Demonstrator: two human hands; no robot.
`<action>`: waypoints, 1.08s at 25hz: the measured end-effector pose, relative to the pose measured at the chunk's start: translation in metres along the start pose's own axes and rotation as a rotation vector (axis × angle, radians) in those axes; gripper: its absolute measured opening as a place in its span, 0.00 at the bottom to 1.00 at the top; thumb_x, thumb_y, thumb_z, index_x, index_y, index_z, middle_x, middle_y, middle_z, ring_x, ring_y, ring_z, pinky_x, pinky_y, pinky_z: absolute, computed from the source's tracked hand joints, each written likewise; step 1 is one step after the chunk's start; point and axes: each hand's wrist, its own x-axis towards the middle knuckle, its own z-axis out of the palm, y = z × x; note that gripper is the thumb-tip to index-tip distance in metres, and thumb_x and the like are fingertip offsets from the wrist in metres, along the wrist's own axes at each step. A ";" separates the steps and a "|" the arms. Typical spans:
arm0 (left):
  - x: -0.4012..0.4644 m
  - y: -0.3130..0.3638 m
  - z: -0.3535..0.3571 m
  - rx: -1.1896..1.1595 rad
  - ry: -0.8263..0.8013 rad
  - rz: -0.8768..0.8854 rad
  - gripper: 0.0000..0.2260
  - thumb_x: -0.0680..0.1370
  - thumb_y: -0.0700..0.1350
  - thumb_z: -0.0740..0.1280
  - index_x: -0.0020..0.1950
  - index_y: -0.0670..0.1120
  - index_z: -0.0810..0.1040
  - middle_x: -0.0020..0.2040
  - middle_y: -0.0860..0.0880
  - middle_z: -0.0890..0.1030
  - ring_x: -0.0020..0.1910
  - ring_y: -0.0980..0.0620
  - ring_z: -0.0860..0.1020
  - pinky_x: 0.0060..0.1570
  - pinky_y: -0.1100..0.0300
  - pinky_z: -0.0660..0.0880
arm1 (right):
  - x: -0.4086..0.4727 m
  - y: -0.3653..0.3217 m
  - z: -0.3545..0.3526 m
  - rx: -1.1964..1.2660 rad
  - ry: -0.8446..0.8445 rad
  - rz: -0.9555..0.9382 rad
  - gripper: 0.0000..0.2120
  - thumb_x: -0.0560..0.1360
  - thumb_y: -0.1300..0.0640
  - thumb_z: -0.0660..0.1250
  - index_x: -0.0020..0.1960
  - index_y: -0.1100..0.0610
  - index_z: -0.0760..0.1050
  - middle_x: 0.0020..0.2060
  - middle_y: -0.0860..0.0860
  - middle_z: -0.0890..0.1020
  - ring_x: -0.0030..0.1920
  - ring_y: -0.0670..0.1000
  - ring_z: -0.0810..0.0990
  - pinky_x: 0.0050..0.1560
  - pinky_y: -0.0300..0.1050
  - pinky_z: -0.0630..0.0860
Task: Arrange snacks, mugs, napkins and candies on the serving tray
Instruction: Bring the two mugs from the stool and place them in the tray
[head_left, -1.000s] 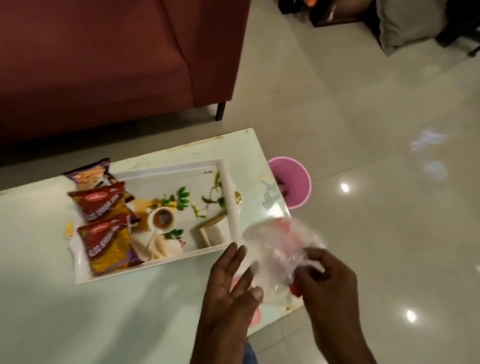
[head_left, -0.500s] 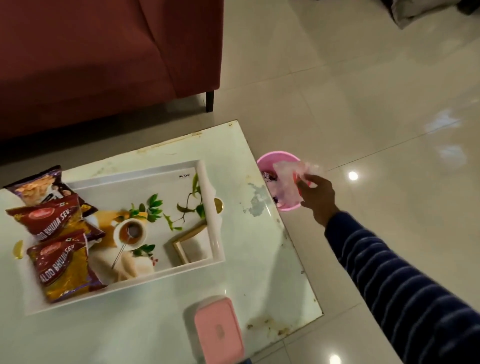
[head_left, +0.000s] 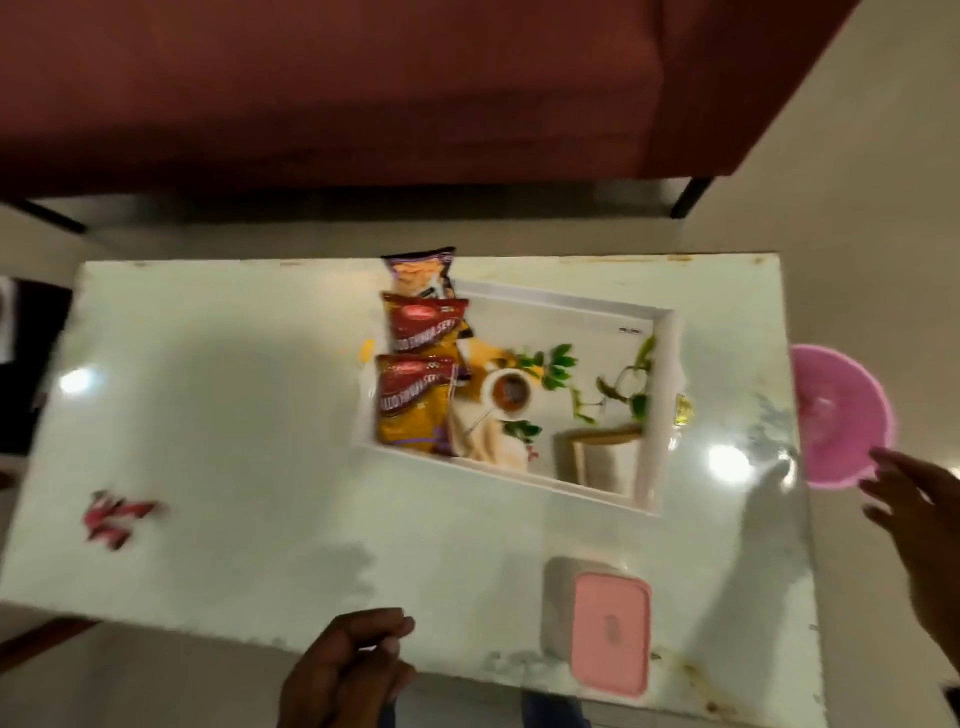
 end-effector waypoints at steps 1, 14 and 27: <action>-0.001 -0.001 -0.013 -0.017 0.007 0.015 0.11 0.75 0.23 0.63 0.43 0.36 0.81 0.39 0.44 0.86 0.25 0.48 0.79 0.28 0.66 0.76 | -0.023 -0.007 0.009 0.003 -0.021 0.002 0.16 0.82 0.60 0.61 0.69 0.61 0.73 0.50 0.45 0.79 0.48 0.45 0.79 0.52 0.42 0.77; 0.085 -0.008 -0.272 -0.236 0.258 -0.039 0.09 0.77 0.27 0.64 0.47 0.39 0.81 0.40 0.46 0.87 0.27 0.53 0.80 0.27 0.66 0.75 | -0.264 -0.096 0.239 0.088 -0.227 0.109 0.13 0.84 0.65 0.55 0.66 0.64 0.71 0.34 0.45 0.84 0.34 0.42 0.84 0.29 0.27 0.76; 0.169 0.049 -0.413 -0.256 0.364 0.125 0.09 0.76 0.28 0.66 0.45 0.40 0.82 0.39 0.47 0.87 0.27 0.54 0.80 0.27 0.66 0.74 | -0.392 -0.193 0.453 -0.011 -0.572 0.014 0.08 0.80 0.70 0.61 0.54 0.66 0.78 0.47 0.62 0.82 0.46 0.63 0.80 0.44 0.53 0.74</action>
